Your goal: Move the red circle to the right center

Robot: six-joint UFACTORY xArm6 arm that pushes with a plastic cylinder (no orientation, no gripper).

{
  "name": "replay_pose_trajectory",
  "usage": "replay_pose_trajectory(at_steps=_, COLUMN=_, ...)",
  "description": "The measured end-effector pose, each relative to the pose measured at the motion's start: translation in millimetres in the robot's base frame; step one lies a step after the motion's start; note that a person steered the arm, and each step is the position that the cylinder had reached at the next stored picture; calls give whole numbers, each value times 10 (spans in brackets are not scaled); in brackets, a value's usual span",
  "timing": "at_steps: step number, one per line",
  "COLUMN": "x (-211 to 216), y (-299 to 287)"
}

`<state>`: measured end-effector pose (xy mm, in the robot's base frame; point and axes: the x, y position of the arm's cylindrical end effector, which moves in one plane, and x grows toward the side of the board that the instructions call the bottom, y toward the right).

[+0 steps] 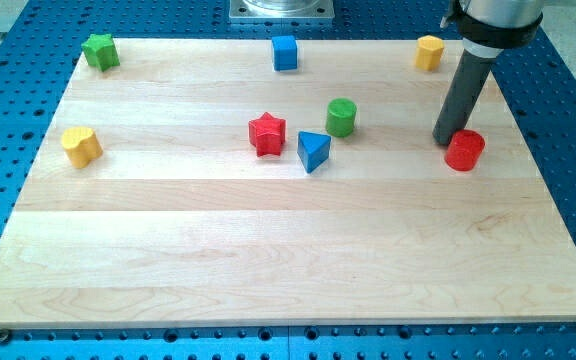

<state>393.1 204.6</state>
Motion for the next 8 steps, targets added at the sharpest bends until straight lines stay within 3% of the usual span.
replay_pose_trajectory(at_steps=8, x=-381, y=-83)
